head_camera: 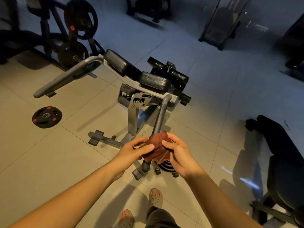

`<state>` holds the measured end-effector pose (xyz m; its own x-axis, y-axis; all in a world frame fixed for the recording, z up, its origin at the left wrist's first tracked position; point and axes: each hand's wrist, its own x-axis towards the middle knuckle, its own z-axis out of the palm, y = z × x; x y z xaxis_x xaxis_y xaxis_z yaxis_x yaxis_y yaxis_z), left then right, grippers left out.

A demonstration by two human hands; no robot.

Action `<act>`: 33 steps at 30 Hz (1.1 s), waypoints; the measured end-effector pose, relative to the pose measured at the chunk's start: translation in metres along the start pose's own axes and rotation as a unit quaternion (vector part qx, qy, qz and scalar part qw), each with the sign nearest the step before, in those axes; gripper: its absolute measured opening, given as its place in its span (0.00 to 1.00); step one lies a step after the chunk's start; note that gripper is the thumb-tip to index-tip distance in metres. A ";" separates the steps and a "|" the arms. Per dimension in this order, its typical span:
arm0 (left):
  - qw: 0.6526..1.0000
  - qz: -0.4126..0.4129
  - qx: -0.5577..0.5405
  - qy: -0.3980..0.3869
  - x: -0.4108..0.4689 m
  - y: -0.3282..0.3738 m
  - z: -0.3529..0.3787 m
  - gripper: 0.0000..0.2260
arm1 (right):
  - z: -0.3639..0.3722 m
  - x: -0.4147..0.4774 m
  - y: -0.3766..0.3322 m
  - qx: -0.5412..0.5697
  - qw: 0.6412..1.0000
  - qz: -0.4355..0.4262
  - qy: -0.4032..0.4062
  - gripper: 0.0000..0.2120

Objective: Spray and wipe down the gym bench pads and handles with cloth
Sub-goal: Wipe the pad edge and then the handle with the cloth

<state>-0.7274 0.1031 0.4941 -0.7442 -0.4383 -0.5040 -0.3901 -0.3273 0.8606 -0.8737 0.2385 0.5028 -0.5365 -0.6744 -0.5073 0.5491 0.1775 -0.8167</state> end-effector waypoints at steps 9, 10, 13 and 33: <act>0.997 -0.058 -0.036 0.022 0.027 0.022 -0.006 0.09 | 0.010 0.020 -0.018 -0.167 0.985 -0.034 0.022 0.10; 0.997 -0.054 -0.036 0.049 0.033 0.024 -0.010 0.10 | 0.012 0.025 -0.020 -0.176 0.983 -0.038 0.029 0.11; 0.993 -0.039 -0.029 0.110 0.050 0.037 -0.017 0.11 | 0.018 0.042 -0.022 -0.196 0.977 -0.052 0.064 0.09; 0.938 0.176 0.201 0.220 0.202 0.089 0.015 0.12 | -0.019 0.194 -0.124 -0.297 0.945 0.067 0.123 0.12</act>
<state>-0.9208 -0.0022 0.4703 -0.6037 -0.7923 -0.0881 -0.4013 0.2066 0.8923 -1.0586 0.0991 0.5005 -0.6607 -0.4437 -0.6055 0.2051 0.6692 -0.7142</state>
